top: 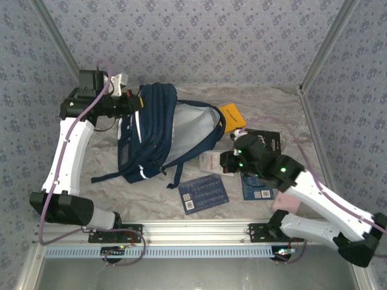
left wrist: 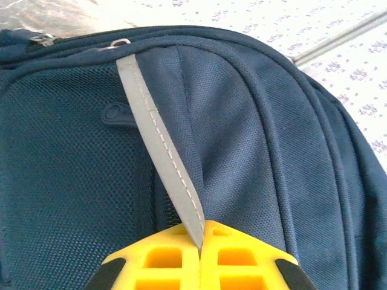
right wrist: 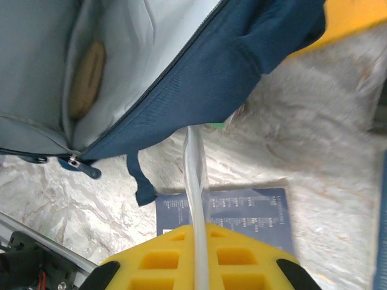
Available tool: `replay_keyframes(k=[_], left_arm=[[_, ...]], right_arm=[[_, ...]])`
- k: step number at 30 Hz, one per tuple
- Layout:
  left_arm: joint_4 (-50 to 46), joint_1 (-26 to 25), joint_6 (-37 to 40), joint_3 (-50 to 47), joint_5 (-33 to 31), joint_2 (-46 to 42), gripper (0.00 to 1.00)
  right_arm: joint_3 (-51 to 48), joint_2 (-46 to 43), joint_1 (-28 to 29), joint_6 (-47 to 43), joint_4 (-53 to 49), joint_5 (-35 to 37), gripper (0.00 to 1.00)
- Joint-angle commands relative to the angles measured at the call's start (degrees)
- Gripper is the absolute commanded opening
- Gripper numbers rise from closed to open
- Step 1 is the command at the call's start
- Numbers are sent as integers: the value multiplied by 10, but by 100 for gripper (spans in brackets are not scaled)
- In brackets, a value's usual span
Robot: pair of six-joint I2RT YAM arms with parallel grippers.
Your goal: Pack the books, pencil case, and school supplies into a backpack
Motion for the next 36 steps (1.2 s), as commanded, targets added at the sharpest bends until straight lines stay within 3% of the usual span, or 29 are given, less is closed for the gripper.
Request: replay_keyframes(k=[1,6,16,23,29,36], left_arm=[[5,-5,42,25,42,-15,0],[8,-12,51,19,45,-14,0],[5,-31,72,22,59,-18,0],[-12,-33,79,28,0,-26,0],[-10,-25,54,42,-75,-33,0],[-8,-18,52,74,-57,-24,0]], right_arm=[[53,-27,-2,-60,-85,34,0],[105,-29,-20,-93,-62,-90,0],[80,-28,-118,-82,39,-126,0],[96,-61,-137,-86,34,-28,0],[118,-53,-164,-87,-50,-45,0],[112,-76,-169,-92,-120,62,0]])
